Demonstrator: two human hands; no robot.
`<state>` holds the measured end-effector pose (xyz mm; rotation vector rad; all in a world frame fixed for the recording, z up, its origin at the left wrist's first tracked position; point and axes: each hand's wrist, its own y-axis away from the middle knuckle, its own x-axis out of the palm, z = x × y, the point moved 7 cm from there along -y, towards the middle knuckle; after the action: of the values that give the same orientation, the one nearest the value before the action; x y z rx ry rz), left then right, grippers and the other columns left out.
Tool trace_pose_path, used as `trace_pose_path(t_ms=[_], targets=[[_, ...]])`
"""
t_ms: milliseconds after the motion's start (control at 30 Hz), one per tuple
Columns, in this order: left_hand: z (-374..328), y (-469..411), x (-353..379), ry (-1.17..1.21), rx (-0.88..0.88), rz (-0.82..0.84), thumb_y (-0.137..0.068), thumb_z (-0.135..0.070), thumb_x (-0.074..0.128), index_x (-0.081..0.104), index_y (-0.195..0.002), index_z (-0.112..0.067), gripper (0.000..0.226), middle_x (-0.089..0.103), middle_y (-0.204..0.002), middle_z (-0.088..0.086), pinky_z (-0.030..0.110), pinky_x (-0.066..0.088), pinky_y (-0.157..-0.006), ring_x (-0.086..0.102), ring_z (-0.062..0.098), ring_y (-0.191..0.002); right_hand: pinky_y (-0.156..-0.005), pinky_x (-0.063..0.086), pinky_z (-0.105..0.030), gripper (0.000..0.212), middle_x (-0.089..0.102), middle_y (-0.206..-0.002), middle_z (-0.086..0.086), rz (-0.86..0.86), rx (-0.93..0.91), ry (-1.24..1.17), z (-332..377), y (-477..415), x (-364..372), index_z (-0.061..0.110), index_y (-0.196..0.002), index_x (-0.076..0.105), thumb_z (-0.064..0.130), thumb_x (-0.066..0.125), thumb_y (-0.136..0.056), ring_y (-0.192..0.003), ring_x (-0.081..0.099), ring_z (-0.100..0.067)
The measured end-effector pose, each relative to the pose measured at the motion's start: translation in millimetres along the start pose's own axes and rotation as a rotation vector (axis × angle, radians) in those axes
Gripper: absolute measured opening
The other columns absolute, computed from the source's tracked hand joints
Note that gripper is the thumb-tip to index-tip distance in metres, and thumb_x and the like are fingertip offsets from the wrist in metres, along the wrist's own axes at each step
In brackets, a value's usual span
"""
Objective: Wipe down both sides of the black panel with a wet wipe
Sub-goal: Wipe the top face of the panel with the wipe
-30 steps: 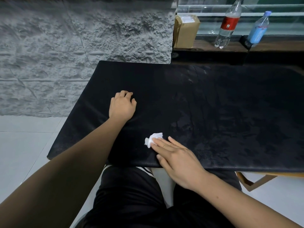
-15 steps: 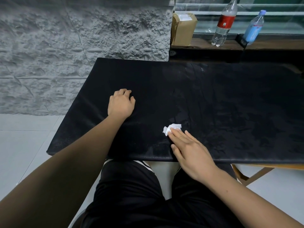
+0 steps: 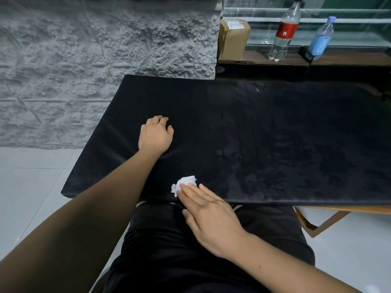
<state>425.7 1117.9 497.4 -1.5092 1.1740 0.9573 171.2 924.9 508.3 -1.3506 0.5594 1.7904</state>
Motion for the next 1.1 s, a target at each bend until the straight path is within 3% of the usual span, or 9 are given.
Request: trace_pose_path(t_ms=[200,400,833,1100], targets=[[-0.1,3.7,0.9,0.001,-0.004,0.016,-0.107,-0.044,0.037,0.052,-0.152,-0.02,0.053,0.047,-0.158,0.002,0.045,0.035,-0.116,0.041,0.025,-0.144,-0.13,0.0,-0.027,0.054,0.031,-0.17,0.006,0.024,-0.043,-0.02,18.0,-6.7,5.8,0.021,-0.161,0.038,0.038,0.03,-0.11,-0.159,0.016,-0.009],[-1.5,7.0,-1.1,0.006,-0.004,0.013,-0.107,-0.043,0.038,0.052,-0.151,-0.019,0.053,0.047,-0.158,0.003,0.045,0.035,-0.117,0.041,0.026,-0.144,-0.131,0.006,-0.031,0.054,0.024,-0.172,0.008,0.071,-0.048,-0.028,8.3,1.7,2.5,0.024,-0.163,0.033,0.033,0.031,-0.11,-0.159,0.013,-0.004],[-8.1,8.8,-5.5,0.008,0.0,0.016,-0.107,-0.04,0.041,0.054,-0.15,-0.015,0.051,0.049,-0.156,0.006,0.049,0.037,-0.116,0.044,0.028,-0.143,-0.13,0.008,-0.028,0.055,0.022,-0.171,0.015,0.045,0.052,0.019,-38.8,45.6,-19.8,0.03,-0.163,0.034,0.034,0.027,-0.109,-0.156,0.01,0.006],[-54.7,15.1,-8.0,0.068,0.101,0.035,-0.107,-0.041,0.048,0.055,-0.149,-0.018,0.048,0.054,-0.151,0.001,0.046,0.038,-0.114,0.047,0.026,-0.139,-0.13,0.01,-0.029,0.053,0.024,-0.17,0.017,-0.002,0.141,0.014,-71.7,66.6,-34.8,0.031,-0.162,0.037,0.031,0.034,-0.109,-0.155,0.014,0.007]])
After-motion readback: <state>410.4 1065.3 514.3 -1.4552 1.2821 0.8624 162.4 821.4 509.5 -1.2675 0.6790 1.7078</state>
